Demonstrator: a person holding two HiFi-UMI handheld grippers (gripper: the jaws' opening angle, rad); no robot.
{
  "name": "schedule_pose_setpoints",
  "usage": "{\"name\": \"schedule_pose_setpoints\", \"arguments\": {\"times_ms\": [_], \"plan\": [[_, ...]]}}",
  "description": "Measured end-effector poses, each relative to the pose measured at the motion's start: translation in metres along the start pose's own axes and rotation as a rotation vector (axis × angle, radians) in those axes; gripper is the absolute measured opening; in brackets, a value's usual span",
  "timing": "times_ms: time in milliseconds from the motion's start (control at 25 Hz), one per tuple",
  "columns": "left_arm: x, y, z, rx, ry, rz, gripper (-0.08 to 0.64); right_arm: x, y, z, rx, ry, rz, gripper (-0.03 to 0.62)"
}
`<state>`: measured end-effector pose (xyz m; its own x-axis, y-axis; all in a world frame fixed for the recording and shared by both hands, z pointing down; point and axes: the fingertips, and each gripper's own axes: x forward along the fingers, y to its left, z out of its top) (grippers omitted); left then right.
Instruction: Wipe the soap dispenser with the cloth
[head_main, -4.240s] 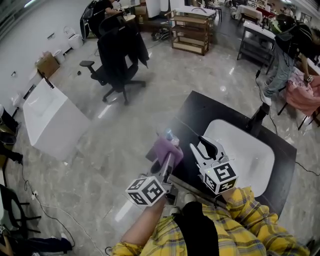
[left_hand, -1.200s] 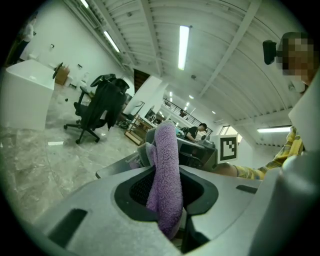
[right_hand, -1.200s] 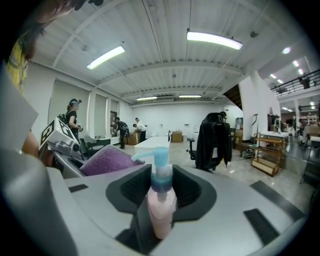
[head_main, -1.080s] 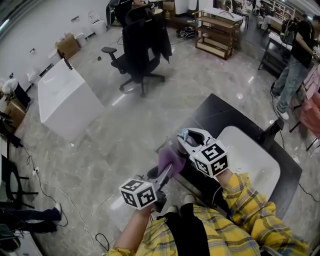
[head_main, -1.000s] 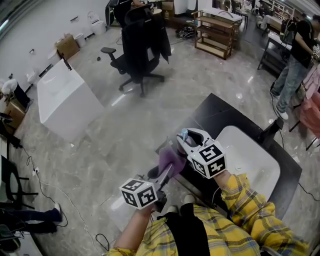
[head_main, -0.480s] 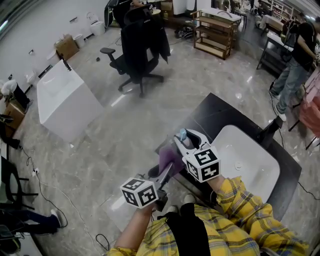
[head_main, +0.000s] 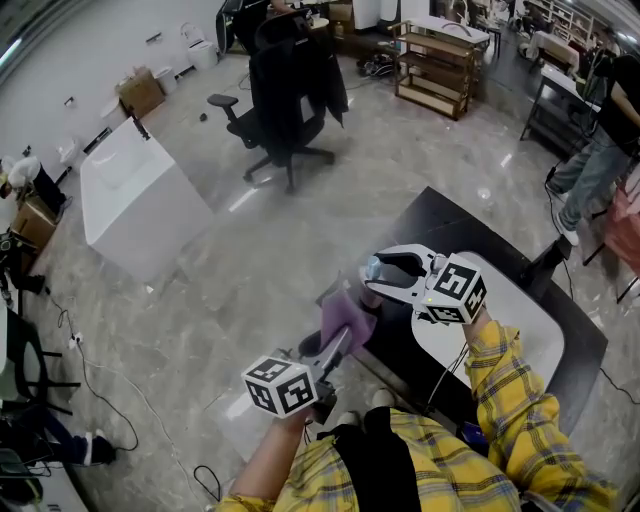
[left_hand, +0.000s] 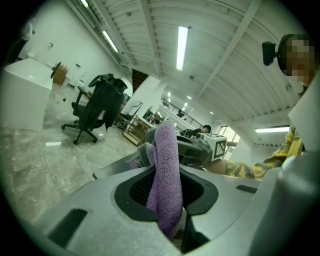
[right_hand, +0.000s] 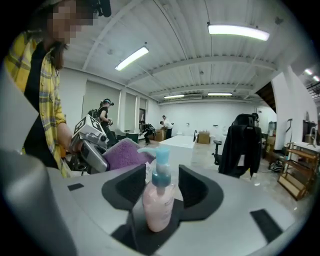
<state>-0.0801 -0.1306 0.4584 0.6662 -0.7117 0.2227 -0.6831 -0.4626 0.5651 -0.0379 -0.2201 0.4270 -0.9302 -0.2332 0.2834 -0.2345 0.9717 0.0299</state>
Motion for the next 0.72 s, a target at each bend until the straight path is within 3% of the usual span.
{"name": "schedule_pose_setpoints", "arguments": {"times_ms": [200, 280, 360, 560, 720], "plan": [[0.001, 0.002, 0.001, -0.006, -0.003, -0.001, 0.077, 0.007, 0.001, 0.0, -0.019, 0.041, 0.11, 0.17], [0.001, 0.002, 0.0, -0.01, -0.003, -0.002, 0.077, 0.01, 0.003, 0.0, -0.008, 0.041, 0.137, 0.115], [0.002, 0.002, 0.0, -0.01, -0.002, -0.004, 0.077, 0.01, 0.004, 0.001, 0.01, 0.028, 0.146, 0.114], [0.002, 0.007, 0.001, -0.013, -0.007, 0.005, 0.077, 0.011, 0.0, 0.001, 0.039, 0.014, 0.063, 0.112], [0.005, 0.01, 0.006, -0.016, -0.024, 0.016, 0.077, 0.013, -0.003, 0.003, 0.058, -0.011, -0.072, 0.11]]}}
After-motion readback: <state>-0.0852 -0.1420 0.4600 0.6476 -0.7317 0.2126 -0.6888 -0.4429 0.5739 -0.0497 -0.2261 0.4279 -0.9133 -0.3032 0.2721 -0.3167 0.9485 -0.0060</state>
